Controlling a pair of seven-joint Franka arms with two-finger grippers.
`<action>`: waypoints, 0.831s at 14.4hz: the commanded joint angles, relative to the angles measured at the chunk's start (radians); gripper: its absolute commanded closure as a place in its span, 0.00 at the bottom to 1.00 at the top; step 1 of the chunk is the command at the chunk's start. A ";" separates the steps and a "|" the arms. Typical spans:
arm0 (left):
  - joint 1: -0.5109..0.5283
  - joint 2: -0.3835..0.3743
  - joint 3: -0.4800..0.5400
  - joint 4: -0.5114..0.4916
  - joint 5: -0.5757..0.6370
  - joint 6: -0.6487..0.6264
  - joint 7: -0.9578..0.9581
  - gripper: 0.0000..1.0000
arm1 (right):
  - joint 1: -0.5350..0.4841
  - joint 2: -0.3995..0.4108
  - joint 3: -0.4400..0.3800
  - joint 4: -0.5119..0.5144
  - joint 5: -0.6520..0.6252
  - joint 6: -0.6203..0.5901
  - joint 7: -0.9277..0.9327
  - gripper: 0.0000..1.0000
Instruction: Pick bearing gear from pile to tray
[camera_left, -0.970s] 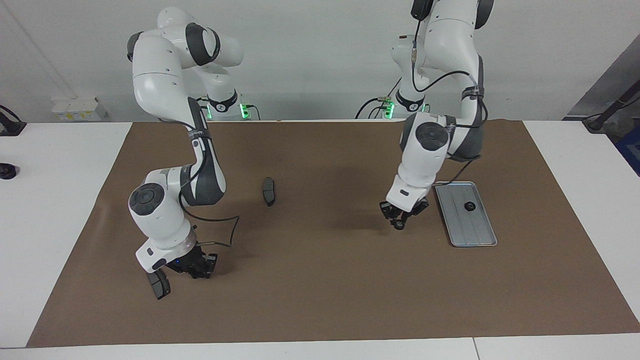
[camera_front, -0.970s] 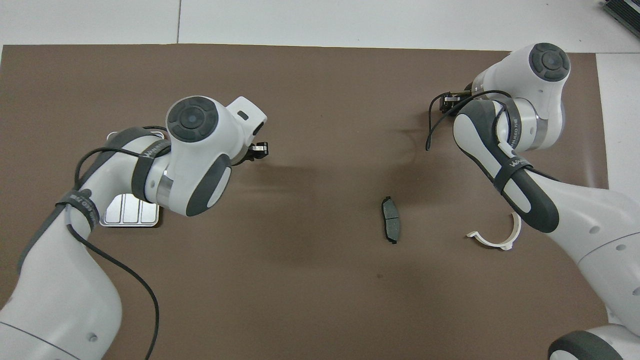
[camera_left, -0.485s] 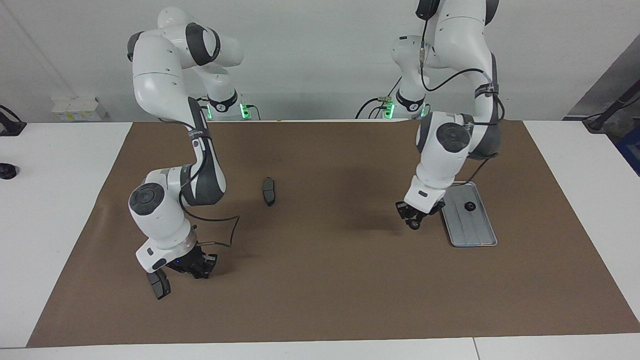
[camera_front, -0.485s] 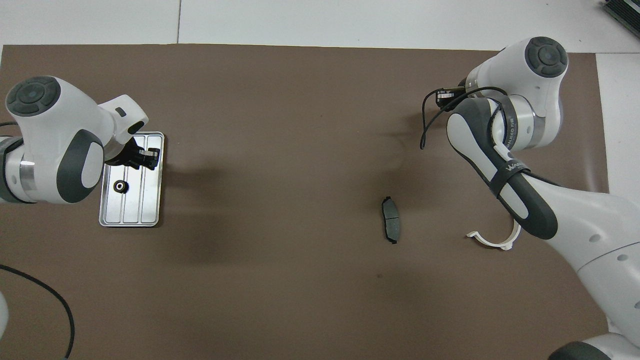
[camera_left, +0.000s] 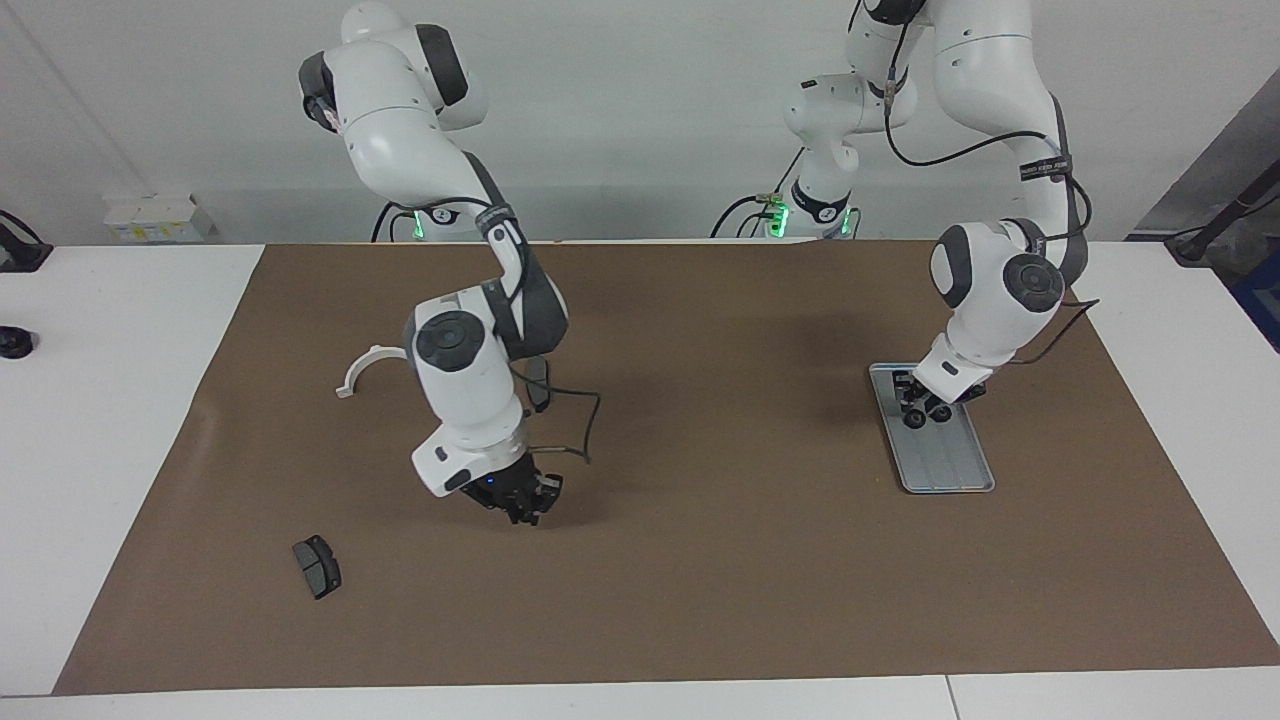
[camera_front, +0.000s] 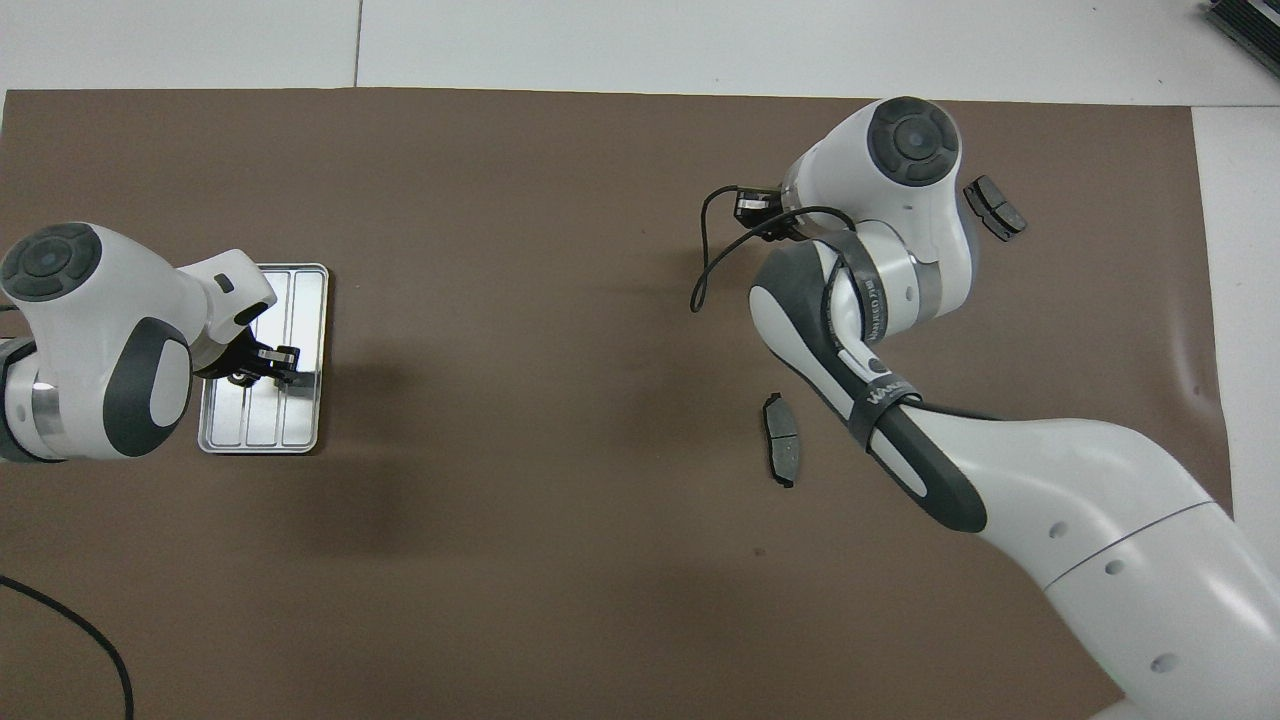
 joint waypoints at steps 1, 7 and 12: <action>-0.004 -0.030 -0.005 0.006 -0.040 0.015 0.007 0.13 | 0.070 -0.008 -0.002 -0.005 0.004 0.061 0.146 1.00; -0.112 -0.067 -0.007 0.078 -0.107 -0.053 -0.204 0.13 | 0.222 -0.004 -0.004 -0.028 -0.004 0.102 0.309 1.00; -0.162 -0.075 -0.015 0.100 -0.107 -0.038 -0.337 0.13 | 0.301 -0.030 -0.005 -0.174 -0.009 0.206 0.341 1.00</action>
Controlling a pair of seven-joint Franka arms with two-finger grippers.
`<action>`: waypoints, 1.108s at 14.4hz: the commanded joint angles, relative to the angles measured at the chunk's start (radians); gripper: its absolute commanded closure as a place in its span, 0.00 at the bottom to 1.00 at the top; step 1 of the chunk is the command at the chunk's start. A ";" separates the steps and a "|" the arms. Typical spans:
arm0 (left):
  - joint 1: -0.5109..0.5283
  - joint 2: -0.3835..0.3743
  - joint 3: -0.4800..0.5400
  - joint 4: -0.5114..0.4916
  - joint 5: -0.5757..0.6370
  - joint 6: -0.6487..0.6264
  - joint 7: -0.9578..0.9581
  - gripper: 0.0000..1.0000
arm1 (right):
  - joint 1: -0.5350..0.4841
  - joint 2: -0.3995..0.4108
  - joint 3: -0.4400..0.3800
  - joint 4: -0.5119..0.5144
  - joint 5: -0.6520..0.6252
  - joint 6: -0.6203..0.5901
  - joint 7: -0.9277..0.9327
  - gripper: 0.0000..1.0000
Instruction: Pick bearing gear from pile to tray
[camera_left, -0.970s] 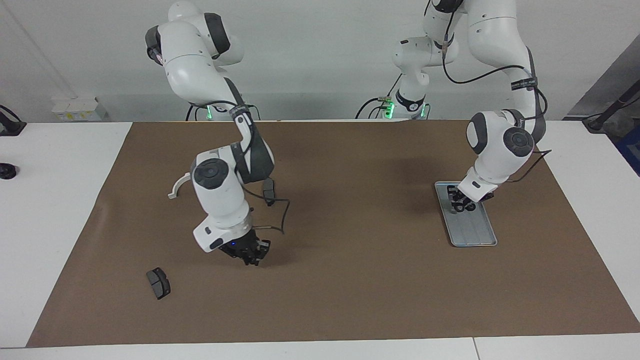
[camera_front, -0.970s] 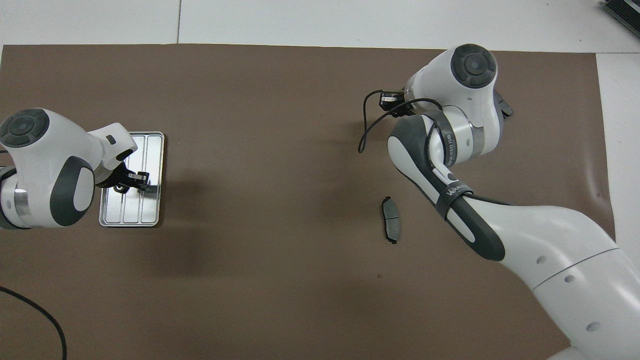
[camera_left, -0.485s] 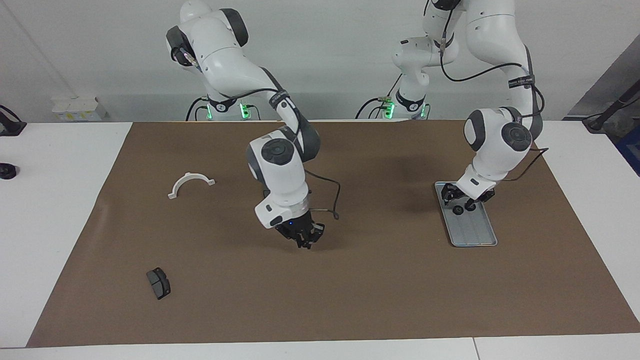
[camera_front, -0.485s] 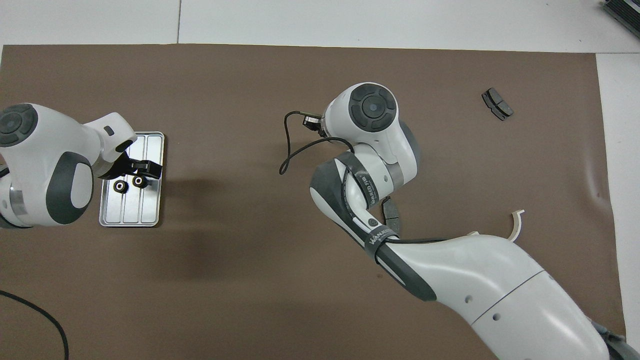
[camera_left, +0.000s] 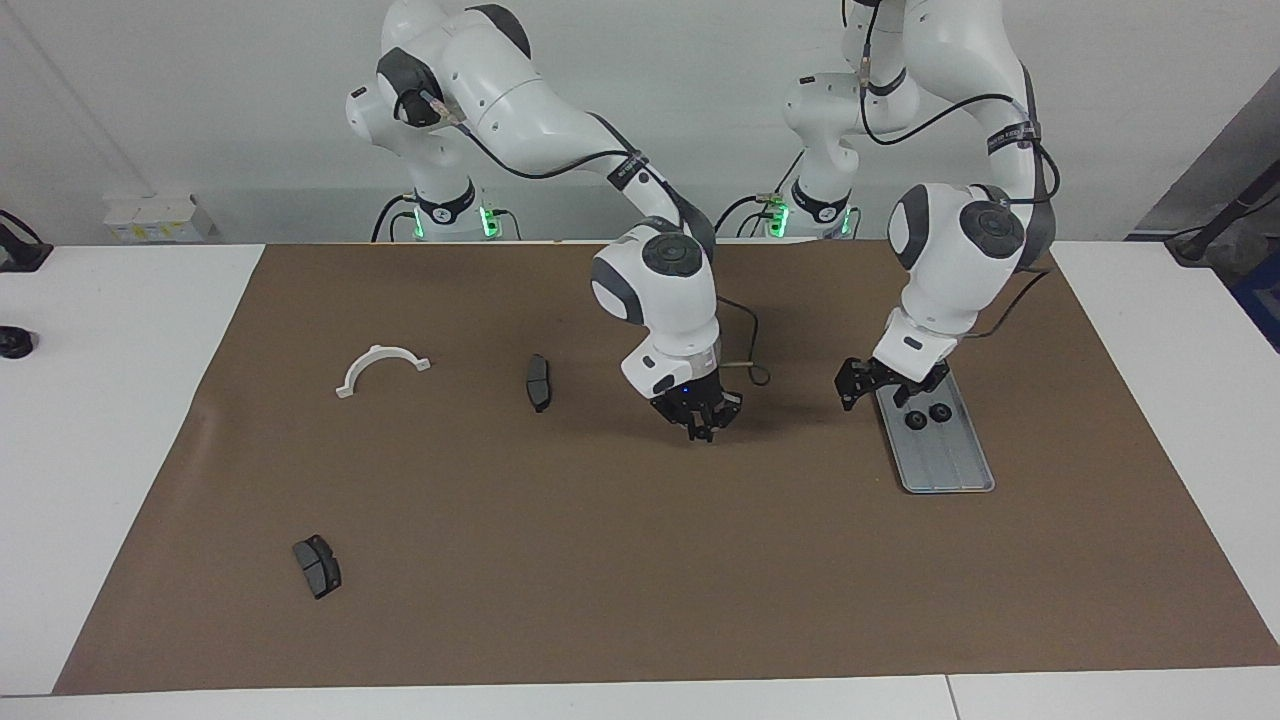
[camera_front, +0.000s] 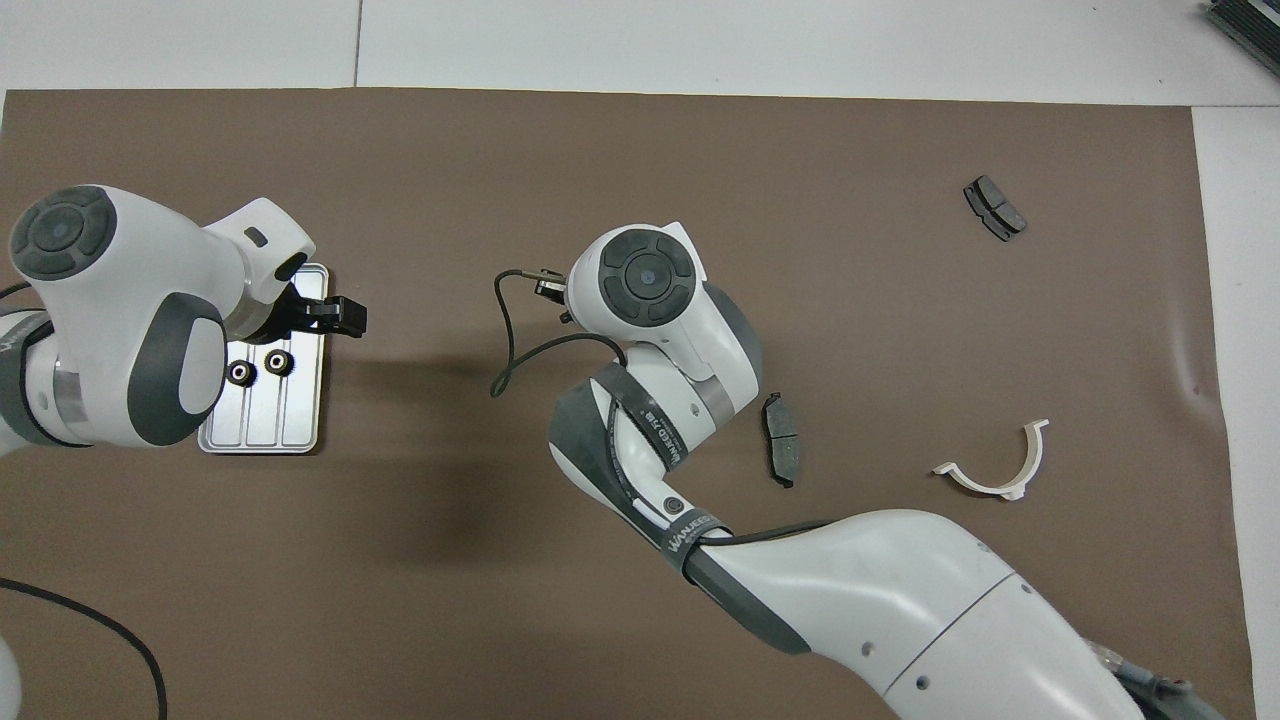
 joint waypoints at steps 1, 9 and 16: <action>-0.028 -0.004 0.009 0.017 -0.011 -0.008 -0.053 0.13 | 0.009 -0.037 -0.004 -0.109 -0.016 0.098 0.020 0.97; -0.069 0.027 0.007 0.049 -0.040 0.142 -0.114 0.13 | -0.129 -0.218 0.000 -0.155 -0.022 -0.019 -0.067 0.00; -0.304 0.146 0.015 0.046 0.005 0.268 -0.320 0.14 | -0.362 -0.488 0.001 -0.224 -0.005 -0.299 -0.351 0.00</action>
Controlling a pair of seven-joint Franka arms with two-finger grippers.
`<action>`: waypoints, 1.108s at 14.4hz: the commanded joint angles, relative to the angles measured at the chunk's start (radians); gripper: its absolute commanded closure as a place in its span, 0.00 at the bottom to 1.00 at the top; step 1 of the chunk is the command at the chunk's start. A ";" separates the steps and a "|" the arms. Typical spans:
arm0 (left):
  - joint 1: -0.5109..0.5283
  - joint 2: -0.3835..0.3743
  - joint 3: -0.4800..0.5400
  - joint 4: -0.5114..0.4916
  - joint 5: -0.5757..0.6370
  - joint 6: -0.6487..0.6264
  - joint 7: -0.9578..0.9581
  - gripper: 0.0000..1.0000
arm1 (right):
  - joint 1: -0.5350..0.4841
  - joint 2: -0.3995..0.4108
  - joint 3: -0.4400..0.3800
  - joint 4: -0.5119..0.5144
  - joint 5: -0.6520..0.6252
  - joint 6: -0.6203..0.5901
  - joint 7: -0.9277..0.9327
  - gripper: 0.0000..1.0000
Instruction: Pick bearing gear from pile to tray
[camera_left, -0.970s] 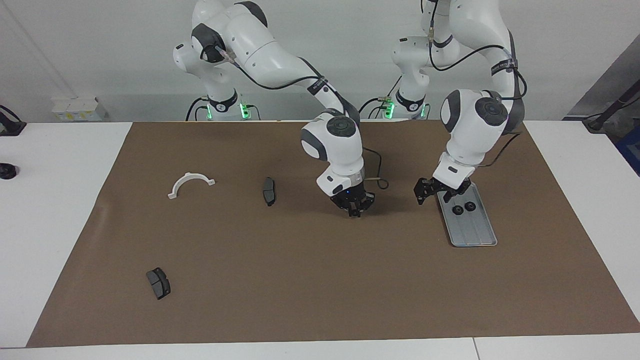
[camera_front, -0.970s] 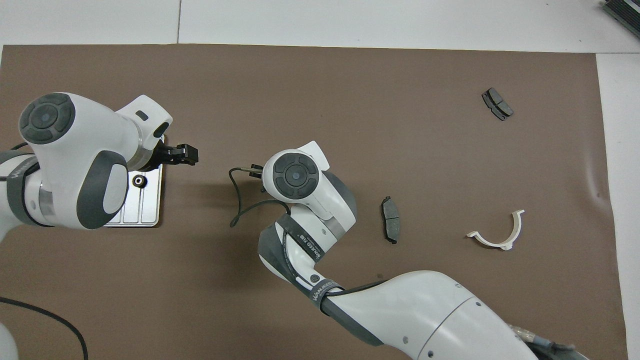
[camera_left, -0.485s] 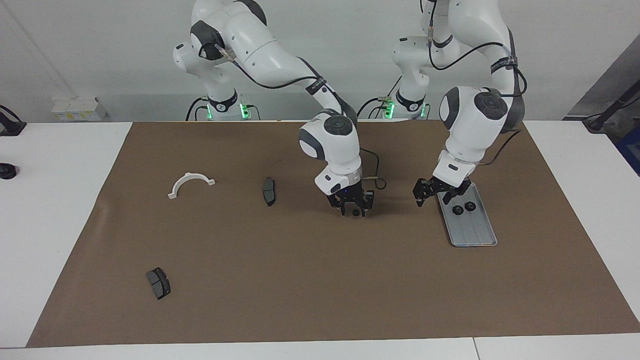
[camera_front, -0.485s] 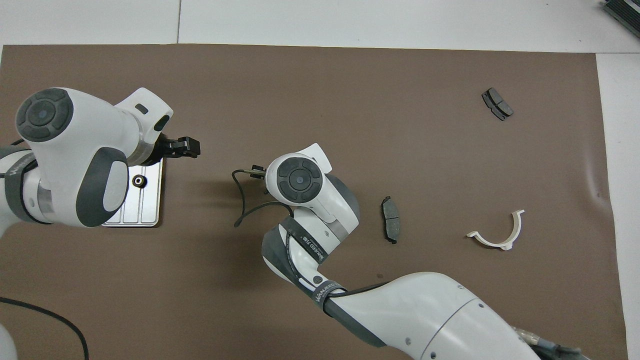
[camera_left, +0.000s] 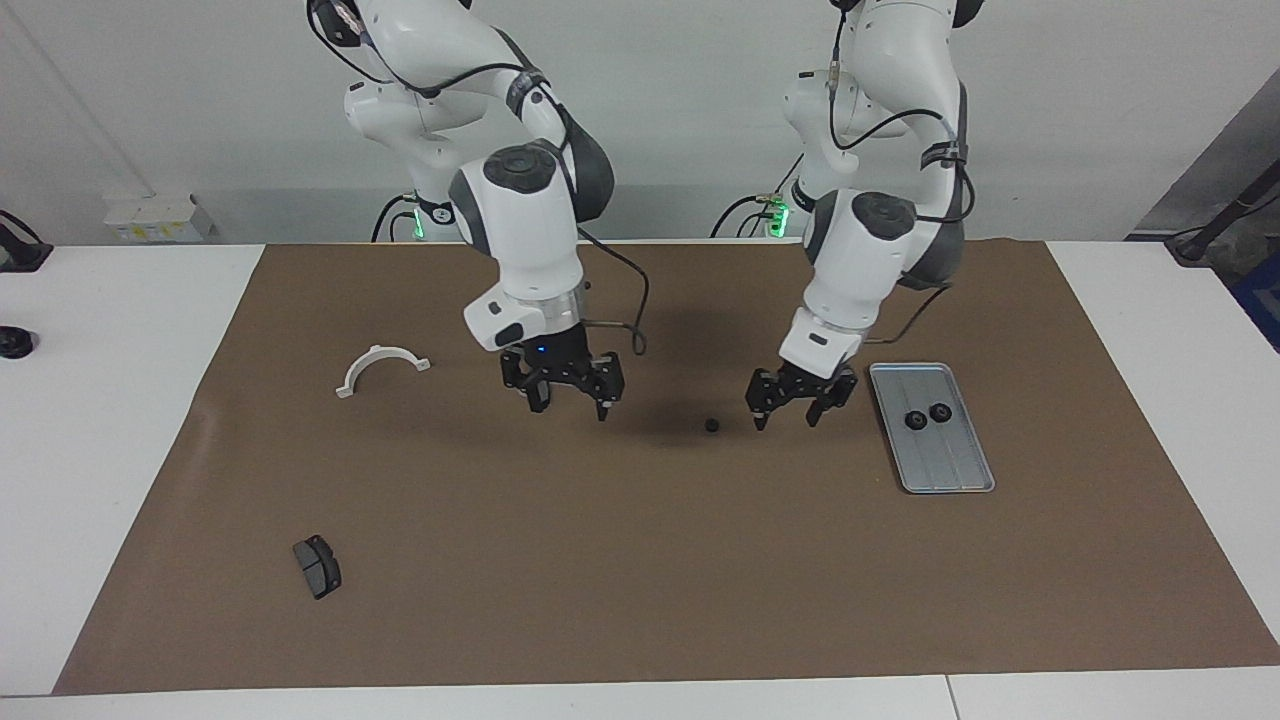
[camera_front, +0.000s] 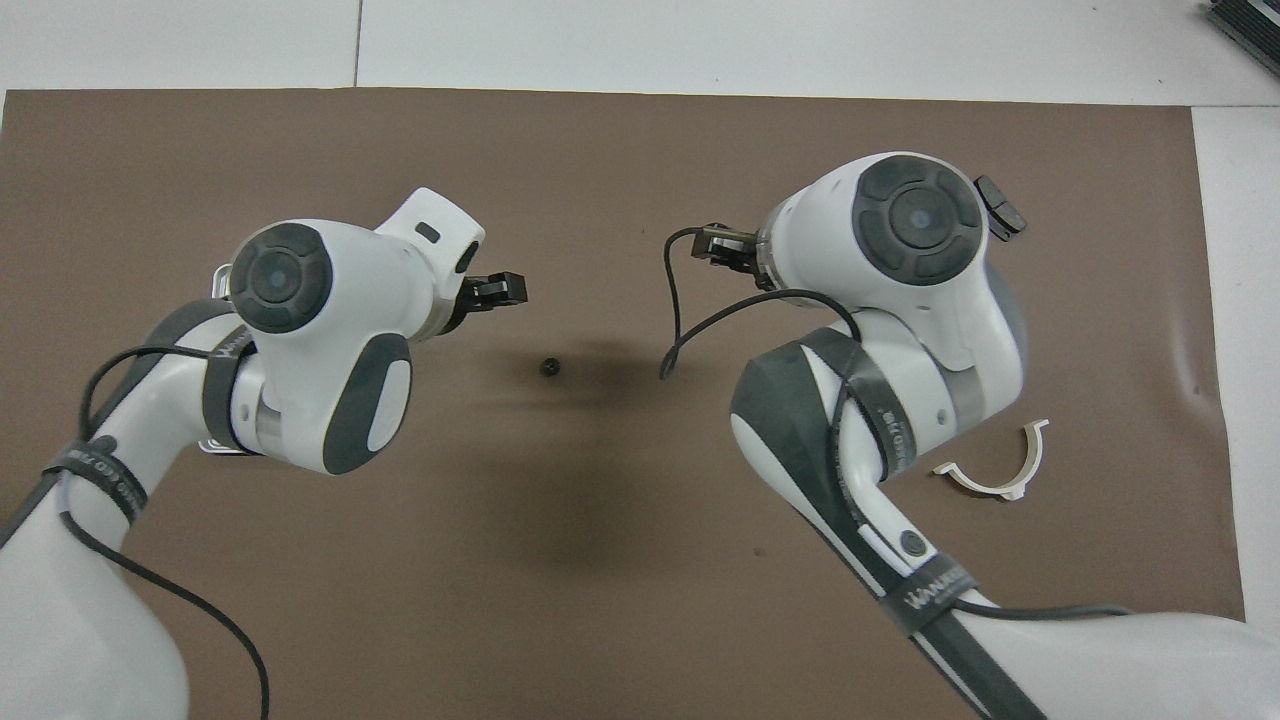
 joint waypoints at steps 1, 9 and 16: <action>-0.094 0.078 0.021 0.012 0.044 0.050 -0.080 0.15 | -0.088 -0.115 0.016 -0.056 0.007 -0.081 -0.126 0.00; -0.138 0.112 0.023 -0.046 0.123 0.064 -0.099 0.33 | -0.226 -0.207 0.011 0.028 0.062 -0.341 -0.474 0.00; -0.161 0.100 0.023 -0.046 0.123 -0.035 -0.100 0.69 | -0.236 -0.248 0.011 -0.013 0.063 -0.455 -0.533 0.00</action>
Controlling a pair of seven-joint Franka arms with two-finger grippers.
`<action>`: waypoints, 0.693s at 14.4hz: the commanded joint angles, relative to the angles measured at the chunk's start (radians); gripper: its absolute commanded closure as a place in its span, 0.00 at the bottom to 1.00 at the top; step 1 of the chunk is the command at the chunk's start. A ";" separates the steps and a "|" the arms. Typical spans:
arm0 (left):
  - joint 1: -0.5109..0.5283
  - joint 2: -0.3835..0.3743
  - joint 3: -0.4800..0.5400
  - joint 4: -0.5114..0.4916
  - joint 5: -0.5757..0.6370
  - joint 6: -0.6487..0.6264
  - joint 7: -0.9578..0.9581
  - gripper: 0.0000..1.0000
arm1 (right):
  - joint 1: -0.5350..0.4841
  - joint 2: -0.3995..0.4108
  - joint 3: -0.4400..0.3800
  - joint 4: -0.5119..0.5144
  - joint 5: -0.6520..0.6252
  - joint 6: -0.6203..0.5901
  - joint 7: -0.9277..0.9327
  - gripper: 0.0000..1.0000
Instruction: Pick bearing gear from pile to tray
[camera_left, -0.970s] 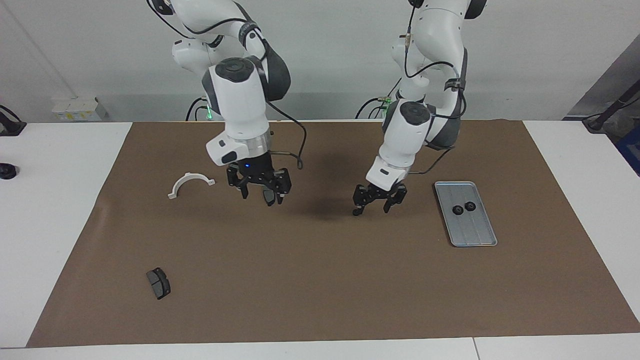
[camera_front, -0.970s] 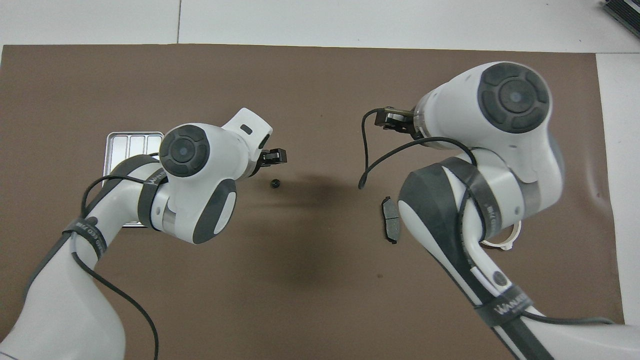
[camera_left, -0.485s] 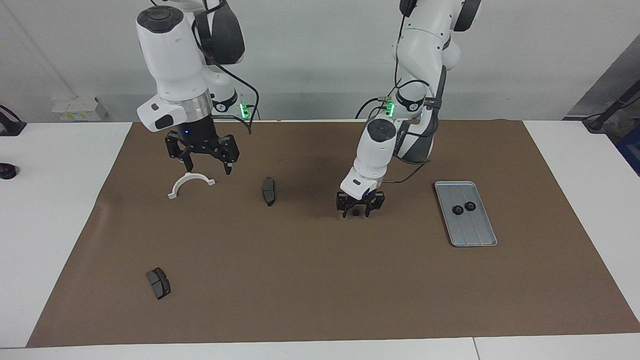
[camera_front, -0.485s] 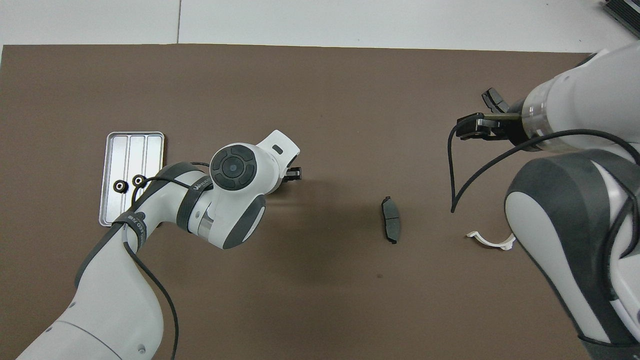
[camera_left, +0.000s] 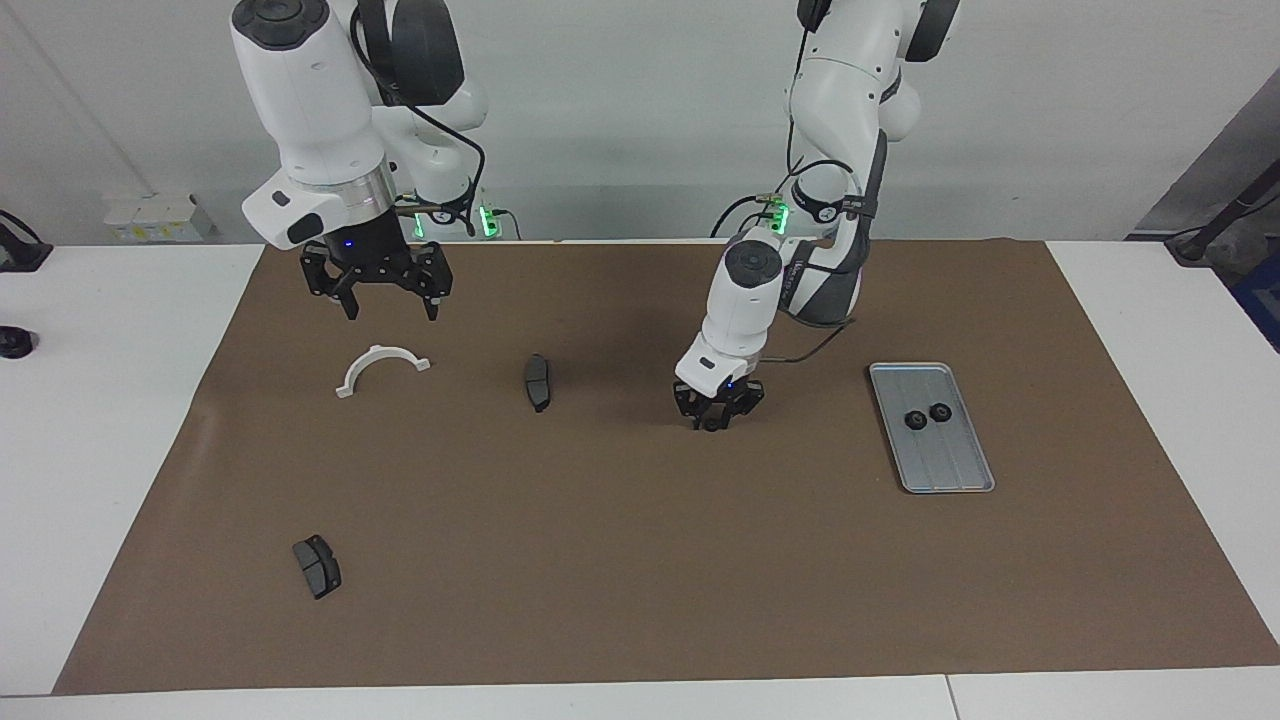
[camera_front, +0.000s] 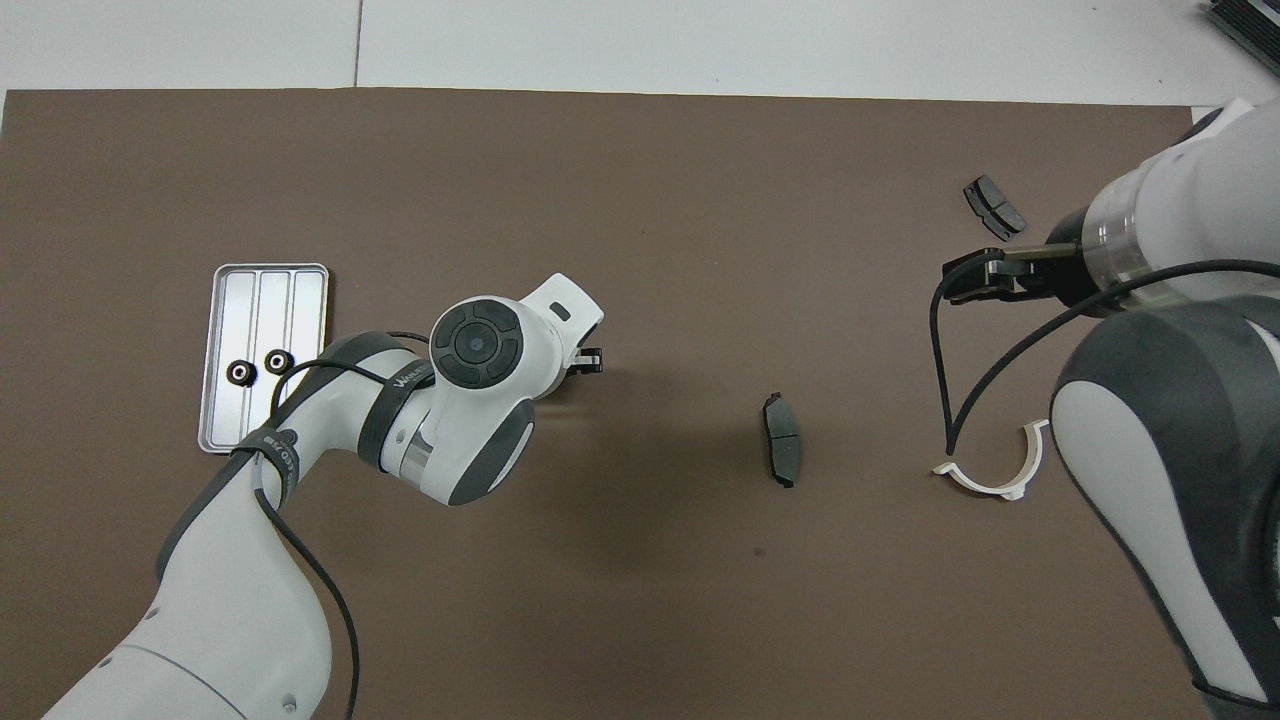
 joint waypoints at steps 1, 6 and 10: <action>-0.026 -0.014 0.014 -0.014 0.008 -0.036 -0.009 0.72 | -0.017 -0.033 0.009 -0.034 0.020 -0.045 -0.030 0.00; -0.008 -0.008 0.016 0.029 0.007 -0.059 -0.009 0.98 | -0.040 -0.074 0.009 -0.094 0.077 -0.035 -0.068 0.00; 0.095 0.005 0.016 0.182 0.007 -0.191 0.002 1.00 | -0.042 -0.100 0.009 -0.134 0.083 -0.001 -0.071 0.00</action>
